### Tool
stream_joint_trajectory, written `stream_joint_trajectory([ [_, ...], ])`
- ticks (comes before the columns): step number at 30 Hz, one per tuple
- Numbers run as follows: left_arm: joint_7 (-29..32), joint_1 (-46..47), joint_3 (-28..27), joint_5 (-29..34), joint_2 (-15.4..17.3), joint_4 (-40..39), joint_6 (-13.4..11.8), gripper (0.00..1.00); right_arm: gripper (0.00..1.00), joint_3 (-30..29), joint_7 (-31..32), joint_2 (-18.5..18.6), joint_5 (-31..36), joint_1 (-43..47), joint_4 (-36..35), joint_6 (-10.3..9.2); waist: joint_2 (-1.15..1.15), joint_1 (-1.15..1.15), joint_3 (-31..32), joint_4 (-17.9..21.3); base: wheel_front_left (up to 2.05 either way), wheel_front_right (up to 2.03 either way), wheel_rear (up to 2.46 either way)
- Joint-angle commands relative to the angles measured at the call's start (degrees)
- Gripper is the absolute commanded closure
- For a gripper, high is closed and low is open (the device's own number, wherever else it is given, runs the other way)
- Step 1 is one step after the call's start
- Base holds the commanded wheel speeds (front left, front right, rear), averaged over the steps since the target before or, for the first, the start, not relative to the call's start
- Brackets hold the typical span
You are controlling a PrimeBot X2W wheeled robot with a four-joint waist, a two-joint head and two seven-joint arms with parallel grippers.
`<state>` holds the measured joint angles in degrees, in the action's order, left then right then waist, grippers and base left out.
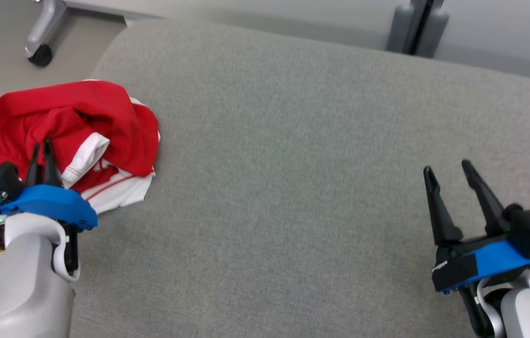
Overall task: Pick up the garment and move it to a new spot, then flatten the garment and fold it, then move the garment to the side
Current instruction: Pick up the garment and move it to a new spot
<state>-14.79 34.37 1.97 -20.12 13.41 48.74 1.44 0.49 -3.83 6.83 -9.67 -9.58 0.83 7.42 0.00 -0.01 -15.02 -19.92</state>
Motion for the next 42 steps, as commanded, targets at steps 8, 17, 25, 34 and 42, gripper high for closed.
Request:
stream_joint_trajectory([
  [8, -0.13, -11.0, -0.31, 2.53, 1.33, -18.78, -3.51, 1.0, 0.0, 1.52, -2.39, -2.2, -1.06, 3.7, 2.55, 0.12, 0.0, 0.01, 10.02, 4.14, 0.0, 0.0, 0.0],
  [17, 7.84, -23.56, 3.66, 4.26, 0.14, -42.51, -5.8, 1.0, 0.0, 2.7, -2.98, -3.19, -1.79, 6.45, 3.17, 0.09, 0.0, 0.01, 14.18, 9.83, 0.0, 0.0, 0.0],
  [25, 12.86, -21.81, 14.16, 5.15, -4.29, -50.48, -1.82, 1.0, 0.0, 2.14, -2.81, -3.4, -1.44, 4.67, 1.62, 0.09, 0.0, 0.01, 10.35, 18.38, 0.0, 0.0, 0.0],
  [34, 14.93, -14.87, 25.5, 6.33, -8.14, -45.57, 3.29, 1.0, 0.0, 1.92, -4.8, -3.66, -2.29, 2.35, 2.33, 0.09, 0.0, 0.01, 4.35, 29.19, 0.0, 0.0, 0.0],
  [42, 14.47, -11.61, 33.37, 4.89, -9.46, -34.31, 5.28, 1.0, 0.0, 1.79, -6.97, -3.89, -3.06, 0.57, 3.9, 0.09, 0.0, 0.01, 0.28, 33.16, 0.0, 0.0, 0.0],
])
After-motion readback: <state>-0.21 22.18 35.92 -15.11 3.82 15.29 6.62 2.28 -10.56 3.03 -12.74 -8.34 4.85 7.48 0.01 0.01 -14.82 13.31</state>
